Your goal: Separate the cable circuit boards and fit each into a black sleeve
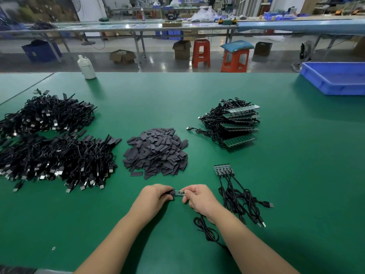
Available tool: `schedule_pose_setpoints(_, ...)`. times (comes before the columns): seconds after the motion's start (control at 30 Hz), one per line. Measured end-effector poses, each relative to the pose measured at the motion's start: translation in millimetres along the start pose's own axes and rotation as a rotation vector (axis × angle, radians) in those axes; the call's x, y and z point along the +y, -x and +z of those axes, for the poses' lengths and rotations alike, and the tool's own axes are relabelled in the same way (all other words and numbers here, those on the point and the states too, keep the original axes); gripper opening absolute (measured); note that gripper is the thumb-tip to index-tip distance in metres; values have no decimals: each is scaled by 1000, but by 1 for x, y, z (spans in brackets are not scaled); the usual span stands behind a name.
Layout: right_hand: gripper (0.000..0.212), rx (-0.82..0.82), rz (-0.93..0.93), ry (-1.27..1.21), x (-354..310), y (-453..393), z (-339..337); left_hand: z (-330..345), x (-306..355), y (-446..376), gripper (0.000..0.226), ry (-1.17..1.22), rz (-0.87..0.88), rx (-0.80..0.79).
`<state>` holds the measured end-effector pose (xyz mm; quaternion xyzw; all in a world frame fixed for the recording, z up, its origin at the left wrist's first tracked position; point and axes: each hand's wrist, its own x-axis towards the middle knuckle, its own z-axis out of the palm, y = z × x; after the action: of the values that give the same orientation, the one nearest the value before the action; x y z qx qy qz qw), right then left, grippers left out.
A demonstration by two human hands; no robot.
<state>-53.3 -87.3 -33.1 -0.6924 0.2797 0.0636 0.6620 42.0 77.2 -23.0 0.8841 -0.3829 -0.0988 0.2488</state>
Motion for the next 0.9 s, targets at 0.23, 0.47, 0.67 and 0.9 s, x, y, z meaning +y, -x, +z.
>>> schedule_pose_setpoints(0.23, 21, -19, -6, -5, 2, -1, -2, 0, 6, 0, 22, -53, 39, 43)
schedule_pose_setpoints(0.47, 23, -43, -44, 13, 3, 0, 5, 3, 12, 0, 24, -86, 106, -38)
schedule_pose_setpoints(0.67, 19, -54, -43, 35, 3, 0, 2, 5, 14, 2, 22, 0, 135, 22)
schedule_pose_setpoints(0.9, 21, -67, -104, 192, 6, -4, 1, 8, 16, 4, 17, 64, 88, 68)
